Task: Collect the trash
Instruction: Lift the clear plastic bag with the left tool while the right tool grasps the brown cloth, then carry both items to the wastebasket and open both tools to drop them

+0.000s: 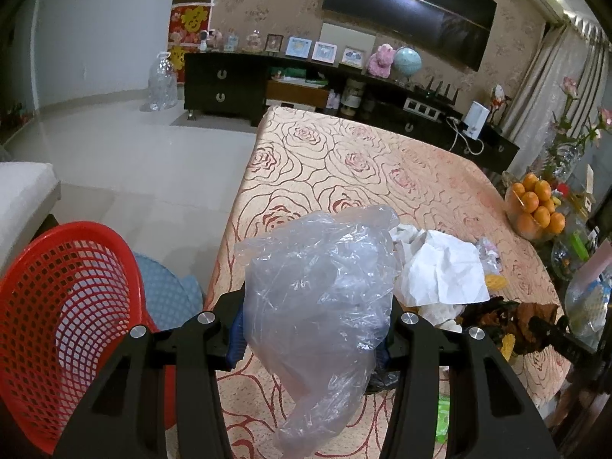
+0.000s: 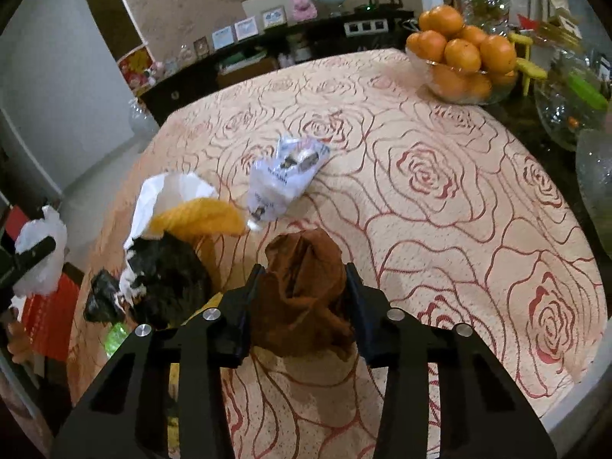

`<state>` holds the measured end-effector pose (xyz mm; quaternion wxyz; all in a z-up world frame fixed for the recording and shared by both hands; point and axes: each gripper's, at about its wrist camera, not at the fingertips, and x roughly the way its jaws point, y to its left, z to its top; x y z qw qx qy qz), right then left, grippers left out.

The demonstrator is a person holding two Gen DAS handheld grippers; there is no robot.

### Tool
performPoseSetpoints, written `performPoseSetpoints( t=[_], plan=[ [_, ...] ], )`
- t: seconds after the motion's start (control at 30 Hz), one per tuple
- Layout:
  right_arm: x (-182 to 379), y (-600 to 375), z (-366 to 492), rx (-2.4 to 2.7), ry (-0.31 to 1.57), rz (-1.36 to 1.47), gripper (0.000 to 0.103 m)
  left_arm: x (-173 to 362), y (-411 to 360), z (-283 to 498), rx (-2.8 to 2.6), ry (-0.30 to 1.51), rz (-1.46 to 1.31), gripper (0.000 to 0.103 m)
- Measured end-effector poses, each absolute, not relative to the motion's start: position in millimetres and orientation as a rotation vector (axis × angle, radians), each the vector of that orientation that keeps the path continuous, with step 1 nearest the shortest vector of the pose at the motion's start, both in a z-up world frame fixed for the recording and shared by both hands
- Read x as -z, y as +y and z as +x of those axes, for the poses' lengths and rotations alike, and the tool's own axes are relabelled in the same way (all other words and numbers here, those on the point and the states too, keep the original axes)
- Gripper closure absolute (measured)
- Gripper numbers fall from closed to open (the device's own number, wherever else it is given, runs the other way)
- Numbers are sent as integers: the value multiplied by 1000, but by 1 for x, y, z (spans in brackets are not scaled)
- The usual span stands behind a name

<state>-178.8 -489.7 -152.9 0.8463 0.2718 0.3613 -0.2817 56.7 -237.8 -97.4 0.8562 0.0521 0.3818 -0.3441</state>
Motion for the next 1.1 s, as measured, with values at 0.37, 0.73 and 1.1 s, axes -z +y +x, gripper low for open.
performPoseSetpoints(
  t=[0.37, 0.73, 1.1],
  plan=[
    [121, -486, -179, 629, 646, 539, 67, 81, -222, 52, 718, 744, 93, 56],
    [74, -449, -116, 481, 592, 424, 67, 60, -186, 56, 682, 678, 47, 56],
    [38, -392, -30, 205, 595, 324, 67, 45, -121, 74, 511, 624, 20, 56]
  ],
)
